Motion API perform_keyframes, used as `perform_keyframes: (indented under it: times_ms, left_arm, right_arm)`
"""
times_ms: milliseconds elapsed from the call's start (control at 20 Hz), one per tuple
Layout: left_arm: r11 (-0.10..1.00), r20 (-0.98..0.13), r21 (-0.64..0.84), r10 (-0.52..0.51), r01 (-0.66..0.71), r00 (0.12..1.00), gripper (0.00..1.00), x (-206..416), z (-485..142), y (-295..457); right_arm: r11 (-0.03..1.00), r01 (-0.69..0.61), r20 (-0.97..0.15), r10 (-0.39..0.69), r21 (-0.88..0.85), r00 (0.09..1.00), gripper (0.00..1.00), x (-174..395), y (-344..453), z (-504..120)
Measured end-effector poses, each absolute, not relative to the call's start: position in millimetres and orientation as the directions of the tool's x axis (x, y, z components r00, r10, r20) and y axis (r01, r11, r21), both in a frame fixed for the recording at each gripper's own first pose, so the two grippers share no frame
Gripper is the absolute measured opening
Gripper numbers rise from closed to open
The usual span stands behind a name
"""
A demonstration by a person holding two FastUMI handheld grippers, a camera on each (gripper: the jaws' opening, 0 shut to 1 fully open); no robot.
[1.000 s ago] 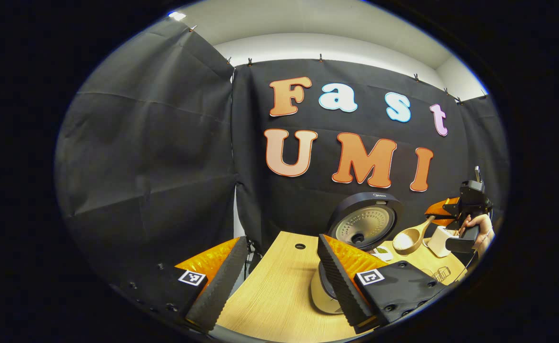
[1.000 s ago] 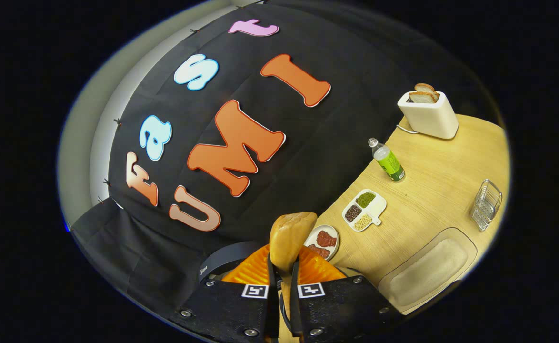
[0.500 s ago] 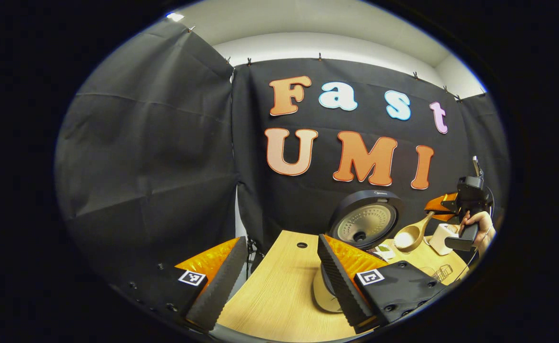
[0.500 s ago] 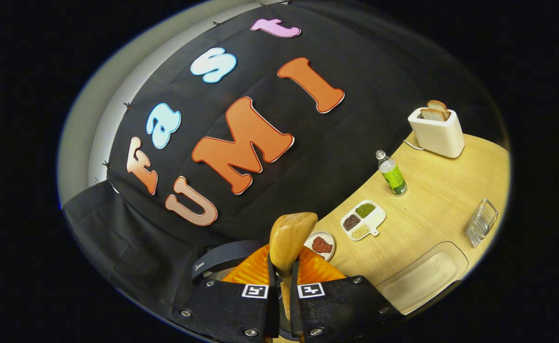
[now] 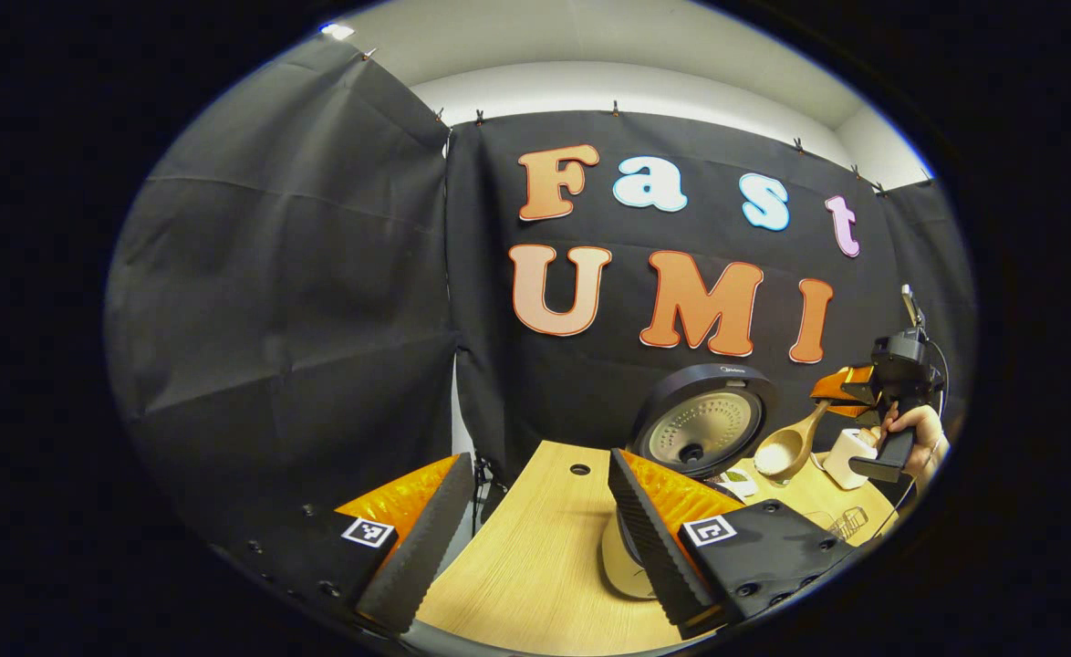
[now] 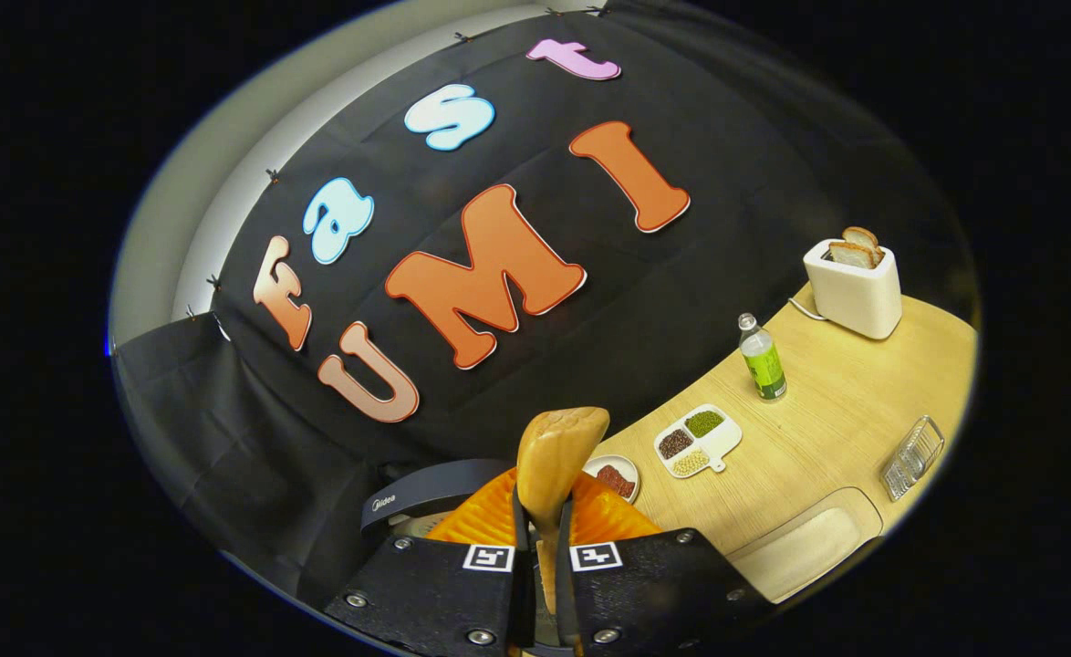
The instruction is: Close the left gripper, press the button to open the rice cooker; take a wooden spoon from the chopstick holder with the right hand, scoop a spoonful of rice and pour it into the rice cooker, then put the wooden spoon back into the chopstick holder.
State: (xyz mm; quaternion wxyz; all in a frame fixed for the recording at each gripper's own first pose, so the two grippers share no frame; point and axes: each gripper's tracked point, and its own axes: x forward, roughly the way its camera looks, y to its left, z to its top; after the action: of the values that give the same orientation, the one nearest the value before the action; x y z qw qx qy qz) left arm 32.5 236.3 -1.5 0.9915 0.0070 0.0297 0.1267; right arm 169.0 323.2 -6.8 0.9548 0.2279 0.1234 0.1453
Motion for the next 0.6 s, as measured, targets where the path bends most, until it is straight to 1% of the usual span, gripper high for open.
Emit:
perform_keyframes:
  times_ms: [600]
  left_arm:
    - [0.966,-0.065,0.020,0.258,-0.257,0.964,0.97,36.9,-6.4,239.0]
  right_arm:
    - [0.867,-0.286,-0.134,0.367,0.408,0.921,0.08,164.9,342.0,0.7]
